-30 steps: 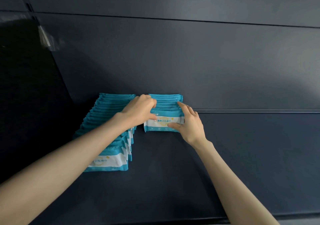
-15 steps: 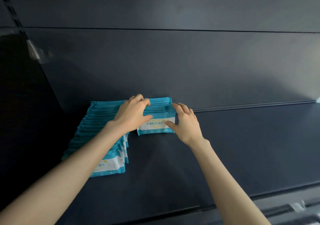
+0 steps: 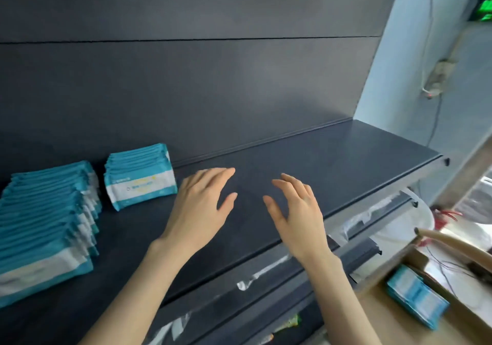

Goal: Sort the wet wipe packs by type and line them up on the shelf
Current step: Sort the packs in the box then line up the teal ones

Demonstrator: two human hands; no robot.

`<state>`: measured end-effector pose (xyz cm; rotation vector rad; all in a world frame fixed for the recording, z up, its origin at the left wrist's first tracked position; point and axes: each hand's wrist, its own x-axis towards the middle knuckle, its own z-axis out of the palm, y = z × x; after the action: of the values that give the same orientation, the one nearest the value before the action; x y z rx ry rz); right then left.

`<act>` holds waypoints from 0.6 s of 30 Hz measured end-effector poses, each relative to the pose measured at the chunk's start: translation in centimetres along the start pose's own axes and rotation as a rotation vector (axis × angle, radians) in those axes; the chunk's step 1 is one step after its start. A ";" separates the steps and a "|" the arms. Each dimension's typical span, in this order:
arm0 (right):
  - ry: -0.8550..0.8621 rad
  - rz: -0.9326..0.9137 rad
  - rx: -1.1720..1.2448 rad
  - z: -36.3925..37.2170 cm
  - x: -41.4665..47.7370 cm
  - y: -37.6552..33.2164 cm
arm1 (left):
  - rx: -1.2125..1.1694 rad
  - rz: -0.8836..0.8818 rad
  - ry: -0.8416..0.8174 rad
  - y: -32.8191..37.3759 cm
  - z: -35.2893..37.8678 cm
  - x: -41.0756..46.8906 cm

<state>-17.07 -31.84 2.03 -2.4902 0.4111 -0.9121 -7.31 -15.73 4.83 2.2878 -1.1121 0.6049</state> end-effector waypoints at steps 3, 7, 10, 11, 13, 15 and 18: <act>-0.003 0.087 -0.057 -3.6 -4.7 4.6 | -0.105 0.030 -0.071 5.7 3.9 -2.2; -0.072 0.200 -0.142 -8.8 -12.0 11.1 | -0.277 0.016 -0.201 13.8 9.8 -6.1; -0.114 0.330 -0.186 -12.1 -17.4 15.8 | -0.359 0.017 -0.333 19.5 14.3 -9.4; -0.120 0.365 -0.201 -12.9 -19.1 17.2 | -0.374 0.018 -0.372 21.2 15.7 -10.5; -0.125 0.444 -0.228 -14.5 -22.5 19.6 | -0.396 0.036 -0.453 24.2 18.2 -12.3; -0.130 0.538 -0.240 -15.6 -25.5 21.3 | -0.394 0.055 -0.544 26.6 20.0 -13.8; -0.121 0.654 -0.244 -17.2 -28.7 23.8 | -0.377 0.099 -0.674 29.4 22.3 -15.4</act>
<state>-52.47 -45.40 -13.63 -2.3417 1.2599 -0.4597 -36.14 -36.25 -13.79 2.1434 -1.4901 -0.3643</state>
